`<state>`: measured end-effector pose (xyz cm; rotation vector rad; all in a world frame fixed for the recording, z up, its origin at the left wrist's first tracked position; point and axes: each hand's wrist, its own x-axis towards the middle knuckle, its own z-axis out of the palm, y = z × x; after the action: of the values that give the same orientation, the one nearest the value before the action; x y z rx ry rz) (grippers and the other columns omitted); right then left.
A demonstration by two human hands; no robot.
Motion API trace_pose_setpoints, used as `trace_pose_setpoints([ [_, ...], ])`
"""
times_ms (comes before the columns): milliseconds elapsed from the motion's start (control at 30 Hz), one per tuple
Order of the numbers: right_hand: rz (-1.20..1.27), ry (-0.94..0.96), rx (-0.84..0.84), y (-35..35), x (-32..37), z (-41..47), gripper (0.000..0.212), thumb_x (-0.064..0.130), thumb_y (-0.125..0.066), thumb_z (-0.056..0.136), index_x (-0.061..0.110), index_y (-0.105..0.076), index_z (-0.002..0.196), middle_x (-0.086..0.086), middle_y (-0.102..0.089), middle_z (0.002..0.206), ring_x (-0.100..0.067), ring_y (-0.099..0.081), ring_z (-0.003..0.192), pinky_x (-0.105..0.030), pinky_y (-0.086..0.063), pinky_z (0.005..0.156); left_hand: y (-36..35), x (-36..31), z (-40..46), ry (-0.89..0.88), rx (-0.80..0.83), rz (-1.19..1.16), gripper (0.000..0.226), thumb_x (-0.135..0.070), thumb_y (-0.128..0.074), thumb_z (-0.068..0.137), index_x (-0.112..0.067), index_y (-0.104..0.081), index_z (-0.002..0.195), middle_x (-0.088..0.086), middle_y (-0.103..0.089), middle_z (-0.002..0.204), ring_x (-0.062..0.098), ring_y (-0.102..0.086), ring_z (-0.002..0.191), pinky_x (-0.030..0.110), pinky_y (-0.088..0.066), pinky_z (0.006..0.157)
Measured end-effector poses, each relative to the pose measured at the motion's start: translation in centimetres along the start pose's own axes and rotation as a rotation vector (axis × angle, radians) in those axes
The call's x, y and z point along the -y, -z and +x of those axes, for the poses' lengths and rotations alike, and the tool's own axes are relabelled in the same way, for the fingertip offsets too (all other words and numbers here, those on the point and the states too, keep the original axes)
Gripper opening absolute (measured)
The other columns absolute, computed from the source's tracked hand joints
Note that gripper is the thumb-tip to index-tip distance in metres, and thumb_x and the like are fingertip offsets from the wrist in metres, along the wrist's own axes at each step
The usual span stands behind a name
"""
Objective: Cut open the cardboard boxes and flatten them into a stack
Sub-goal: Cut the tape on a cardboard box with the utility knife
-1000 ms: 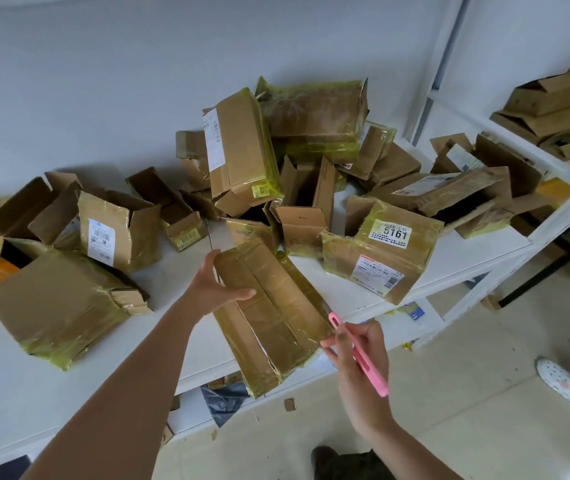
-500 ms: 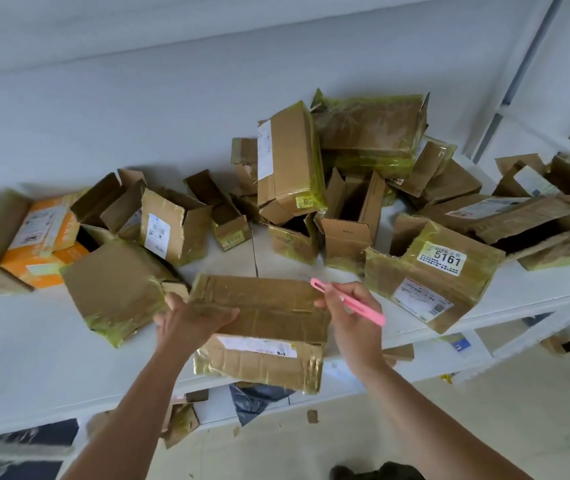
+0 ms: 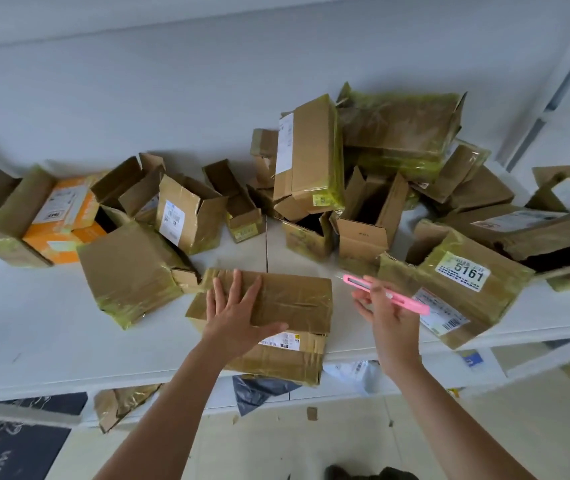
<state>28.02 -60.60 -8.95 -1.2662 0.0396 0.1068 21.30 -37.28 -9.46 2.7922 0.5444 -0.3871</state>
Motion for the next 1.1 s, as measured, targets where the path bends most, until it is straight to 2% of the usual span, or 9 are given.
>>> trace_pose_setpoints([
  [100, -0.045, 0.031, -0.033, 0.8, -0.6, -0.2, 0.002, 0.003, -0.062, 0.093, 0.003, -0.063, 0.092, -0.016, -0.073, 0.091, -0.025, -0.073, 0.088, -0.037, -0.060, 0.082, -0.2, -0.3, 0.0, -0.077, -0.004, -0.010, 0.133, -0.101, -0.009, 0.050, -0.025, 0.003, 0.159, 0.002, 0.028, 0.160, 0.016, 0.034, 0.143, 0.042, 0.017, 0.120],
  [167, -0.105, 0.048, -0.031, 1.1, -1.2, -0.1, 0.006, 0.000, -0.064, 0.092, 0.001, -0.060, 0.087, -0.019, -0.071, 0.091, -0.032, -0.072, 0.088, -0.042, -0.060, 0.082, -0.4, -0.1, 0.1, -0.083, -0.028, -0.051, 0.140, -0.106, -0.004, 0.043, -0.026, 0.001, 0.158, -0.002, 0.026, 0.161, 0.010, 0.033, 0.142, 0.038, 0.016, 0.121],
  [300, -0.163, 0.025, -0.012, 0.7, -2.0, 0.4, 0.013, 0.002, -0.059, 0.095, 0.001, -0.052, 0.084, -0.011, -0.071, 0.077, -0.026, -0.071, 0.081, -0.038, -0.061, 0.078, -0.4, -0.1, 0.1, -0.076, -0.019, -0.052, 0.140, -0.107, -0.003, 0.039, -0.033, 0.004, 0.157, -0.002, 0.028, 0.161, 0.010, 0.031, 0.143, 0.038, 0.014, 0.121],
  [400, -0.195, 0.005, 0.019, 0.1, -2.3, 0.8, 0.013, 0.003, -0.056, 0.096, 0.004, -0.051, 0.084, -0.010, -0.071, 0.076, -0.025, -0.072, 0.082, -0.034, -0.061, 0.075, -0.4, -0.1, 0.1, -0.065, -0.002, -0.041, 0.137, -0.108, -0.003, 0.038, -0.039, 0.006, 0.156, -0.001, 0.029, 0.161, 0.013, 0.029, 0.146, 0.039, 0.013, 0.122],
  [500, -0.217, -0.010, 0.027, -0.3, -2.6, 0.9, 0.013, 0.004, -0.056, 0.096, 0.003, -0.050, 0.085, -0.007, -0.071, 0.075, -0.018, -0.072, 0.079, -0.027, -0.060, 0.071, -0.3, -0.1, 0.2, -0.064, 0.014, -0.065, 0.127, -0.105, -0.017, 0.047, -0.042, 0.006, 0.155, -0.002, 0.029, 0.160, 0.014, 0.028, 0.147, 0.038, 0.013, 0.122],
  [600, -0.242, 0.001, 0.033, -0.4, -2.6, 0.9, 0.014, 0.006, -0.058, 0.096, 0.005, -0.049, 0.084, -0.007, -0.071, 0.077, -0.017, -0.072, 0.078, -0.026, -0.059, 0.070, -0.1, -0.2, 0.0, -0.067, 0.027, -0.063, 0.111, -0.090, -0.036, 0.063, -0.043, 0.003, 0.155, -0.001, 0.029, 0.161, 0.013, 0.028, 0.147, 0.038, 0.013, 0.122],
  [800, -0.370, 0.015, 0.113, 0.4, -2.7, 1.0, 0.016, 0.005, -0.055, 0.097, 0.002, -0.047, 0.083, -0.002, -0.068, 0.069, -0.021, -0.069, 0.079, -0.047, -0.055, 0.081, -0.6, 0.0, 0.2, -0.061, 0.002, -0.066, 0.104, -0.084, -0.046, 0.071, -0.045, 0.003, 0.154, -0.002, 0.028, 0.161, 0.012, 0.027, 0.147, 0.038, 0.012, 0.122],
  [1000, -0.410, 0.059, 0.152, 1.3, -2.2, -1.4, 0.019, 0.015, -0.056, 0.092, 0.001, -0.048, 0.082, -0.004, -0.069, 0.070, -0.024, -0.065, 0.079, -0.043, -0.050, 0.079, -0.7, 0.1, 0.2, -0.062, -0.012, -0.058, 0.103, -0.083, -0.047, 0.072, -0.045, 0.003, 0.154, -0.002, 0.027, 0.161, 0.013, 0.026, 0.148, 0.037, 0.013, 0.122],
  [1100, -0.407, 0.054, 0.183, 1.6, -2.0, -2.4, 0.036, 0.041, -0.056, 0.085, 0.007, -0.047, 0.081, -0.006, -0.069, 0.071, -0.022, -0.065, 0.073, -0.031, -0.049, 0.070, -0.7, 0.2, 0.2, -0.063, -0.007, -0.049, 0.103, -0.082, -0.047, 0.072, -0.045, 0.003, 0.154, -0.002, 0.027, 0.161, 0.013, 0.026, 0.148, 0.036, 0.013, 0.122],
])
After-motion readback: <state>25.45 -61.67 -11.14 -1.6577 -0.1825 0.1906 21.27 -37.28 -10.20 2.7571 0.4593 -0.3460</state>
